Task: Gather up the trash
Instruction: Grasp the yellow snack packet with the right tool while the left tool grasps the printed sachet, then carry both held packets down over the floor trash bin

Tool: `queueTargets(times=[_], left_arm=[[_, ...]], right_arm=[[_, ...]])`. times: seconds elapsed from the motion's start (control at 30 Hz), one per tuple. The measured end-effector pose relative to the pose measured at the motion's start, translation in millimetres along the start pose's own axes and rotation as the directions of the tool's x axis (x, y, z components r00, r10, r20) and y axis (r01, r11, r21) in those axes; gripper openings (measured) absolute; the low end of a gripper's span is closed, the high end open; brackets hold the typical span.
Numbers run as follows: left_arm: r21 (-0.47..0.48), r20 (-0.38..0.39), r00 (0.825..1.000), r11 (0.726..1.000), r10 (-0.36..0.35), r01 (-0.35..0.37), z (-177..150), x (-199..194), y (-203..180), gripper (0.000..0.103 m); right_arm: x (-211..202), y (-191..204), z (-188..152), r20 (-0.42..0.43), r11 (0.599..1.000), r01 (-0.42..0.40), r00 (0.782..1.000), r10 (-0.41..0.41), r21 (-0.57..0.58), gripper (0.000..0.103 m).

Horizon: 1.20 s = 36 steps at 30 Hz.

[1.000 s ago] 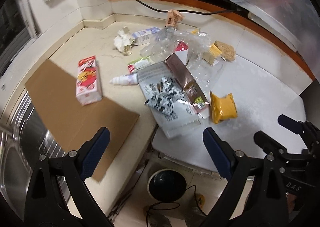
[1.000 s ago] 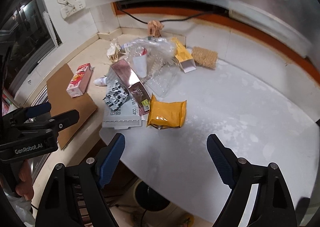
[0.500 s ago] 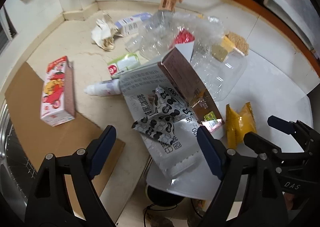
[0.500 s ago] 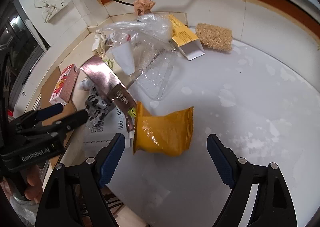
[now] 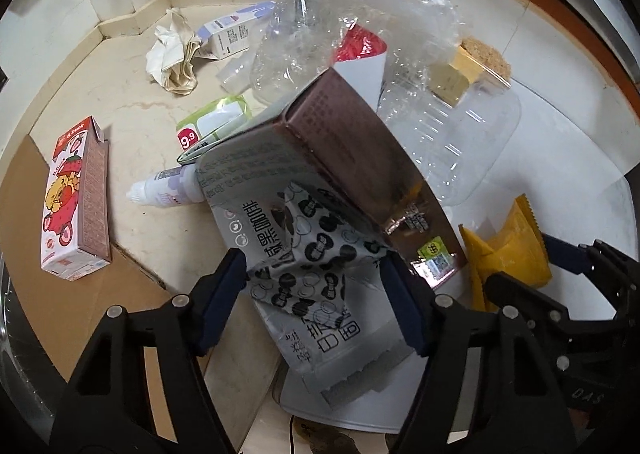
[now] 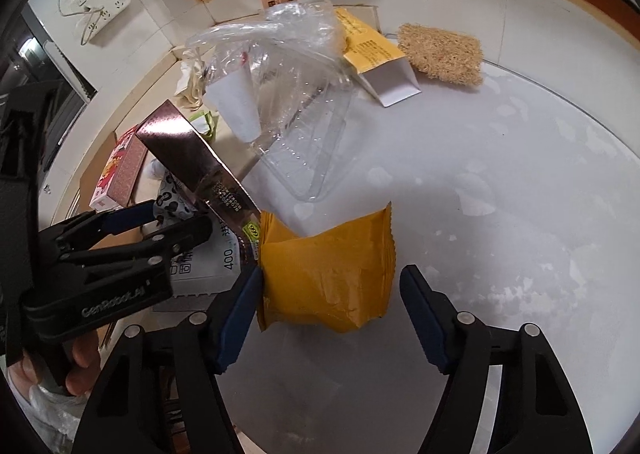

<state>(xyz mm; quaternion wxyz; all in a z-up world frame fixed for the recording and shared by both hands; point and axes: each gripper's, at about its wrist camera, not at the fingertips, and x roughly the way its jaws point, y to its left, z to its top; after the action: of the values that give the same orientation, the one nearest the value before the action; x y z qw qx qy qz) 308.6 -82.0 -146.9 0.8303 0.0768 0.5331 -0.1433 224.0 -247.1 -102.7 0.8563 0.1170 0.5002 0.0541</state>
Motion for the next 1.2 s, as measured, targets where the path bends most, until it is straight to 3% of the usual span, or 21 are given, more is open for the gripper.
queueTargets(times=[0.3, 0.47, 0.5, 0.6, 0.63, 0.9, 1.2], left_arm=[[0.011, 0.012, 1.000, 1.000, 0.017, -0.017, -3, 2, 0, 0.049], [0.026, 0.027, 0.999, 0.999, 0.042, -0.043, -7, 0, -3, 0.040], [0.025, 0.027, 0.998, 0.998, 0.048, -0.049, -8, -1, -4, 0.039], [0.006, 0.028, 0.998, 0.999, 0.049, -0.049, -9, -2, -3, 0.037], [0.002, 0.029, 0.998, 0.999, 0.049, -0.050, -10, -3, -3, 0.037], [-0.025, 0.060, 0.997, 0.999, 0.040, -0.039, -12, -23, 1, 0.035], [-0.019, 0.102, 0.995, 1.000, 0.020, -0.018, -23, -73, -8, 0.035]], right_arm=[[3, 5, -3, -0.008, 0.999, -0.048, 0.999, 0.048, 0.006, 0.051], [-1, 5, -4, -0.008, 0.996, -0.092, 0.996, 0.092, 0.014, 0.030], [-1, 5, -4, -0.009, 0.996, -0.084, 0.996, 0.084, 0.012, 0.022], [-5, 4, -6, -0.001, 0.996, -0.089, 0.996, 0.089, 0.012, 0.017], [-6, 4, -8, -0.001, 0.996, -0.086, 0.996, 0.086, 0.008, 0.006], [-31, -7, -14, 0.046, 0.994, -0.105, 0.993, 0.104, 0.021, 0.004], [-90, -7, -23, 0.127, 0.986, -0.164, 0.979, 0.162, 0.005, 0.002]])
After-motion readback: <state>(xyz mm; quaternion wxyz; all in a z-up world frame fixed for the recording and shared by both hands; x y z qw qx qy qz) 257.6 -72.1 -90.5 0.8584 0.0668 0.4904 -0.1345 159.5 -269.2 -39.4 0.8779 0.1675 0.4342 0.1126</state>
